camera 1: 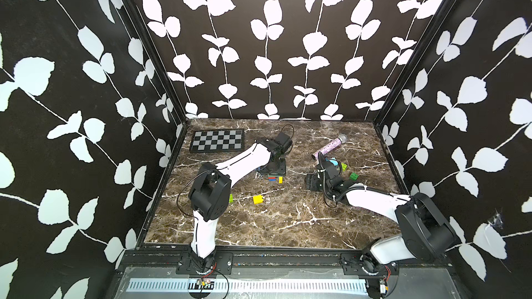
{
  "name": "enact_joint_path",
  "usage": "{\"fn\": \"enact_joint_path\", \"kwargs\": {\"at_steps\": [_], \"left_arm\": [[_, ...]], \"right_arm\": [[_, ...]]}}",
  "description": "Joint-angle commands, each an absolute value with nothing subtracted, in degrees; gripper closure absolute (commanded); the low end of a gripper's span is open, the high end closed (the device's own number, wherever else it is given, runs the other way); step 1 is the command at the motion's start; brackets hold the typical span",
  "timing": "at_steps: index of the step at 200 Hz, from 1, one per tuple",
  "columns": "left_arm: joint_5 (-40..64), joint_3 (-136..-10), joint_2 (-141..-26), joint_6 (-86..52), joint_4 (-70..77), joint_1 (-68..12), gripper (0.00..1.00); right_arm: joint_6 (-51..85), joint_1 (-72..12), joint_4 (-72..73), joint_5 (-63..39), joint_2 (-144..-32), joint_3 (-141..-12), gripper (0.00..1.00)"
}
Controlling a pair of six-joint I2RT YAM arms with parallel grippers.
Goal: Assemble the letter h with lego
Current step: Assemble the lego brick with the lego brick.
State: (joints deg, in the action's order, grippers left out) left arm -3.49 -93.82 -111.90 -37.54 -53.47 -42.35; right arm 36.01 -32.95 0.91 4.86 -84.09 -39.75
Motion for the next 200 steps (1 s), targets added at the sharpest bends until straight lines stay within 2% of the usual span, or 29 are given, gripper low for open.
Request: {"fn": "enact_joint_path", "kwargs": {"at_steps": [1, 200], "left_arm": [[-2.4, -95.3, -112.4, -38.6, -55.0, -42.6, 1.00], [-3.1, -96.9, -117.2, -38.3, -55.7, -42.8, 1.00]], "right_arm": [[37.0, -33.1, 1.2, 3.6, -85.3, -42.1, 0.22], [36.8, -33.1, 0.5, 2.2, -86.8, -43.2, 0.21]]}}
